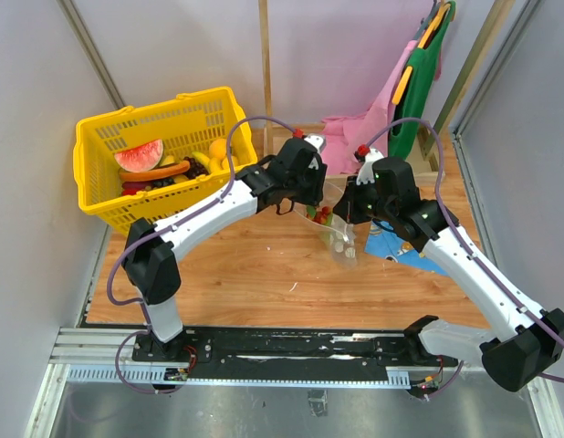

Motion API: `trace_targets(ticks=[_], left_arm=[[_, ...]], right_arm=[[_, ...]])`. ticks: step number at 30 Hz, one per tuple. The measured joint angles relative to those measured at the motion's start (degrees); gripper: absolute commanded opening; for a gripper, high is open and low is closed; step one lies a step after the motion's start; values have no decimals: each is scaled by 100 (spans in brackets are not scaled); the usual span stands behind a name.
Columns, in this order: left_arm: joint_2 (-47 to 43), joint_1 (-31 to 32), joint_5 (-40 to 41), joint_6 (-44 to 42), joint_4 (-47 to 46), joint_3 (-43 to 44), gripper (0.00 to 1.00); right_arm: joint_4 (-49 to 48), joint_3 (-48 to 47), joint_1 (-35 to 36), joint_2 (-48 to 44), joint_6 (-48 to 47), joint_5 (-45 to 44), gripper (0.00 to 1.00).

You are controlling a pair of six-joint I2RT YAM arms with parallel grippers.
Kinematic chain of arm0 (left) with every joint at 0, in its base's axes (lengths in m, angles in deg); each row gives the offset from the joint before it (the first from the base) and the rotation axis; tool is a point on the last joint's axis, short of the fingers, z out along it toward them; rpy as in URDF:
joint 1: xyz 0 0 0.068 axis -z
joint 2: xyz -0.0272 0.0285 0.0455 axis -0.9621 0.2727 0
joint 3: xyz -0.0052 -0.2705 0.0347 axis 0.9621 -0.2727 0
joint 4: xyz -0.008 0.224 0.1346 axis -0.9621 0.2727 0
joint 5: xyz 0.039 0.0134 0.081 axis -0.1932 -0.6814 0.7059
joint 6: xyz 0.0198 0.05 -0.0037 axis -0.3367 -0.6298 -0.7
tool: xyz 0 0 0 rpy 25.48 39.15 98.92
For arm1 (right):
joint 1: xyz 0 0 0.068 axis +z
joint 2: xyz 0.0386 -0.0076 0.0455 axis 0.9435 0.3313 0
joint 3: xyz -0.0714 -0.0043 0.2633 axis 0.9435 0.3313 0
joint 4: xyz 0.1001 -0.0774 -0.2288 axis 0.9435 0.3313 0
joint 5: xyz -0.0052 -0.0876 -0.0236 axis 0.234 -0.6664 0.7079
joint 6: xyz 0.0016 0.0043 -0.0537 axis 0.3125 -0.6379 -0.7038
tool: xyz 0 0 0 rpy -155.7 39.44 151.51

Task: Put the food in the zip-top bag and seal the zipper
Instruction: Place the fake fruit in the zipper food storage bag, then adjust the fake fruit in the zipper food storage bag.

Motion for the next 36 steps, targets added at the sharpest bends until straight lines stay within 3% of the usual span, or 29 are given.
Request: trace_targets(ticks=[16,28,32,36], left_arm=[[-332,2,282,304,1300,424,54],[-629,2,831,1200,2387,503,53],[-634,2,817,1419,2496,348,48],[-621,2,638,1543,2406,267,25]], right_arm=[[0,0,0,13,2,-33,1],[-2,0,0,13,2,-70,1],[-24,0,0,15,4,-70,1],[-35,0,0,22,2,-70,1]])
